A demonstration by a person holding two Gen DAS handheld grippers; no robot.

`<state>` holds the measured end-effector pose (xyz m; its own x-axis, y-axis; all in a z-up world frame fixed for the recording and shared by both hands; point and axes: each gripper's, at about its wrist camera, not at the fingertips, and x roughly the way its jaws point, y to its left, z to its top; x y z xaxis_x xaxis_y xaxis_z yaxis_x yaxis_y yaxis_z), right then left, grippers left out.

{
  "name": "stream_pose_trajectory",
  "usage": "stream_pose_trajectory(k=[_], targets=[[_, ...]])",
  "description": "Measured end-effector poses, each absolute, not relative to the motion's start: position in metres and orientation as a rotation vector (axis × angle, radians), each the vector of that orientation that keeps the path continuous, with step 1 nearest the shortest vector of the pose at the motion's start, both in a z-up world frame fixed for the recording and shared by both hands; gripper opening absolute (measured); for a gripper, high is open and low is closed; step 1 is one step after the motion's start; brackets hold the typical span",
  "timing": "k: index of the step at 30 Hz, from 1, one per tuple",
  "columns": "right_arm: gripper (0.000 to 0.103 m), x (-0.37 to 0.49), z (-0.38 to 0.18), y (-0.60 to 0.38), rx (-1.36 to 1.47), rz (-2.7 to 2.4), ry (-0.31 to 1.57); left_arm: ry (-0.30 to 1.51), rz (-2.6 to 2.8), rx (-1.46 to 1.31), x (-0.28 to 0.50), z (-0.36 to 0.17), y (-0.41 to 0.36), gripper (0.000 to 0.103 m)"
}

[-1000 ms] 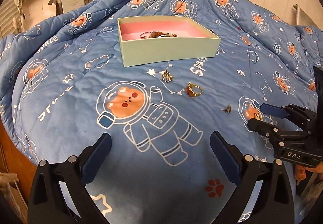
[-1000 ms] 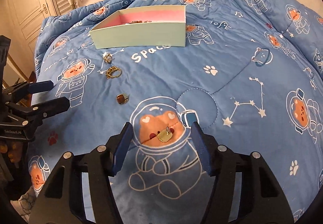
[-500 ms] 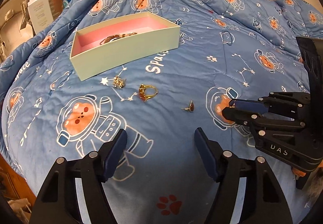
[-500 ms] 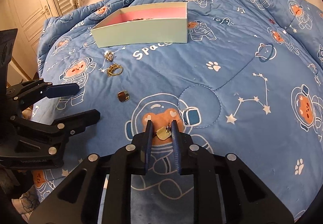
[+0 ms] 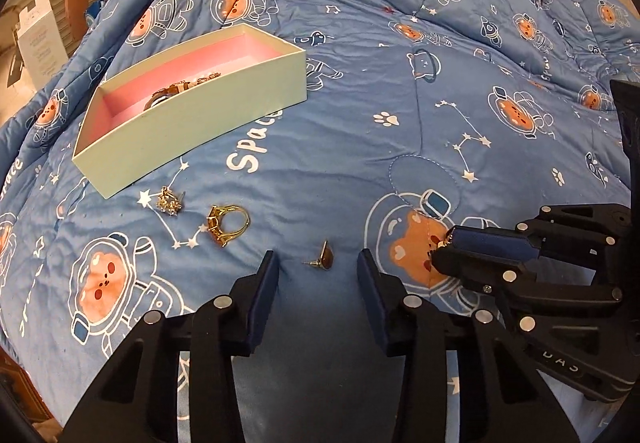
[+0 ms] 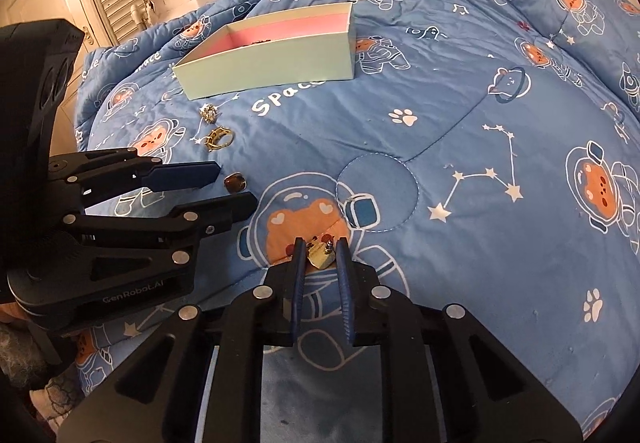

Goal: Organize jewelry
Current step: 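Grasp the gold earring with the right tool while the left tool grasps the small stud earring, then carry both earrings with both tools into the pink box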

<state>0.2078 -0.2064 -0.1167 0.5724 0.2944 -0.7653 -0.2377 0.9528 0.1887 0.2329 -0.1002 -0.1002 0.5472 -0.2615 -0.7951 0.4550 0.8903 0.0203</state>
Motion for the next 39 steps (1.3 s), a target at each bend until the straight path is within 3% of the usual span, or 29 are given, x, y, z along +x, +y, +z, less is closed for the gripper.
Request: stream_pose_trajectory(k=[6, 39], targets=[[0.016, 0.208, -0.116, -0.205, 0.059, 0.308, 0.907, 0.898, -0.436, 0.180, 0.235, -0.098, -0.092, 0.015], [0.016, 0.212, -0.094, -0.186, 0.103, 0.378, 0.888, 0.851, -0.346, -0.020, 0.211, -0.063, -0.016, 0.015]])
